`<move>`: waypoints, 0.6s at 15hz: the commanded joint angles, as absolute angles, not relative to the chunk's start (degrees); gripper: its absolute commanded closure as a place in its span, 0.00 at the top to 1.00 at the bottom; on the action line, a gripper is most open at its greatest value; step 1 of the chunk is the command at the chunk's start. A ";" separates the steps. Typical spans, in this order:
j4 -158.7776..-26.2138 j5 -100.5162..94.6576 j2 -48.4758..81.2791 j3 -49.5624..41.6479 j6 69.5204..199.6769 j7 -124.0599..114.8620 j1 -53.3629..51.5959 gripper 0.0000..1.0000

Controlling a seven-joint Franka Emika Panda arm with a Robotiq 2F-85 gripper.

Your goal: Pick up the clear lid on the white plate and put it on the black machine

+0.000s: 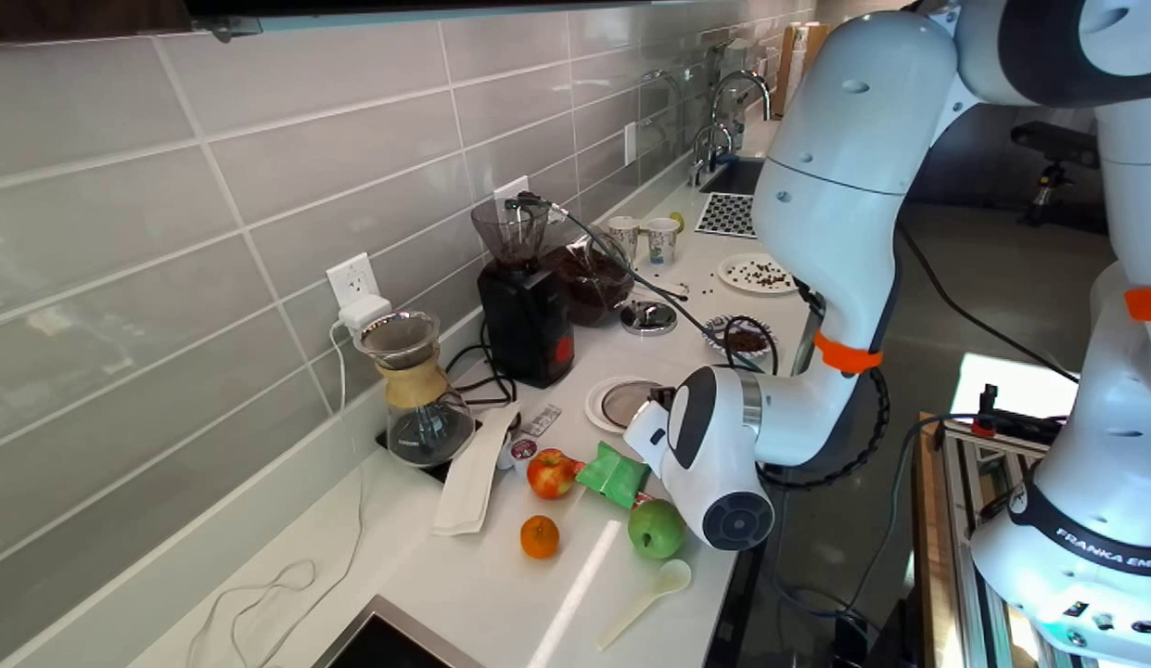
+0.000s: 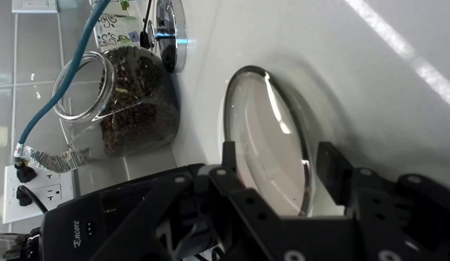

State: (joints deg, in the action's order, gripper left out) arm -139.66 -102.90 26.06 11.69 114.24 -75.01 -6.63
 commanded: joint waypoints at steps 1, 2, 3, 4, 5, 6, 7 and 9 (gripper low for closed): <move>-139.36 -101.23 27.40 11.97 112.79 -74.36 -7.07 0.55; -139.35 -101.07 27.51 11.96 112.81 -74.37 -7.08 0.54; -139.31 -101.04 27.51 11.94 112.76 -74.37 -7.09 0.52; -139.29 -100.97 27.58 11.93 112.76 -74.42 -7.09 0.51; -139.26 -100.93 27.64 11.92 112.73 -74.44 -7.11 0.48; -139.24 -100.98 27.70 11.90 112.68 -74.47 -7.14 0.34; -139.23 -100.90 27.83 11.91 112.72 -74.51 -7.14 0.23; -139.18 -100.86 28.02 11.92 112.71 -74.63 -7.16 0.20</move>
State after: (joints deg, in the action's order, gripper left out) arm -139.62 -101.93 26.73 11.70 114.13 -74.86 -6.74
